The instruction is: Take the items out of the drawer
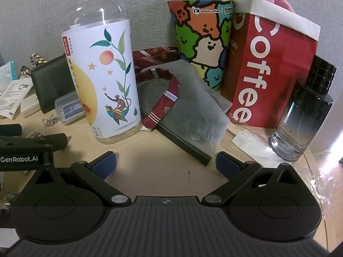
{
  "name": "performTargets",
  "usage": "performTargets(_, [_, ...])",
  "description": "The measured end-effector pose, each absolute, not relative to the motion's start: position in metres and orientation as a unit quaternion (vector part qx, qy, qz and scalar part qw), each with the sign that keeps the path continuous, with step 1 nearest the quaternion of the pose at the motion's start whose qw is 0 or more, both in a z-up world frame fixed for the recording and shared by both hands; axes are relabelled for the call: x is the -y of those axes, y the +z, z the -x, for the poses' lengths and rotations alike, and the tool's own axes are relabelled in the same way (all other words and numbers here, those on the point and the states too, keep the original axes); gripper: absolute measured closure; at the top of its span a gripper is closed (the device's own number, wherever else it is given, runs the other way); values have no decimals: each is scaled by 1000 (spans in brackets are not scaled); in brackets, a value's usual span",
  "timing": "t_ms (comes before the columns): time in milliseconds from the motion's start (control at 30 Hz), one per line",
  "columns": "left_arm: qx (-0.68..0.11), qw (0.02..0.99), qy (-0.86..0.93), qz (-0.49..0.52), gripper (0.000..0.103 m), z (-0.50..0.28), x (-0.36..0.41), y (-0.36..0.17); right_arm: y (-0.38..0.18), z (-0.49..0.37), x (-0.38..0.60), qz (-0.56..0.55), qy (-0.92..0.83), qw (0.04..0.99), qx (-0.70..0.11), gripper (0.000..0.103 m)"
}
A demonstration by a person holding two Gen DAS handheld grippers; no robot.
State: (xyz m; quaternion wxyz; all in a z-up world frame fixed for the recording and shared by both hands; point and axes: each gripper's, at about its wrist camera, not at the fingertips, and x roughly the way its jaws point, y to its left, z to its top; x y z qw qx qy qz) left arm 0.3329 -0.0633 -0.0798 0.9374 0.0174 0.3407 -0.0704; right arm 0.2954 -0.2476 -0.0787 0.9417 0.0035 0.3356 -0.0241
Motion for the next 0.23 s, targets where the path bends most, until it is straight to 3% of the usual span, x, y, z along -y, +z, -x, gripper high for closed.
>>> performTargets(233, [-341,937,-72,-18,0,-333,64,-80,-79,-295,248,-3,-24,942,-336,0])
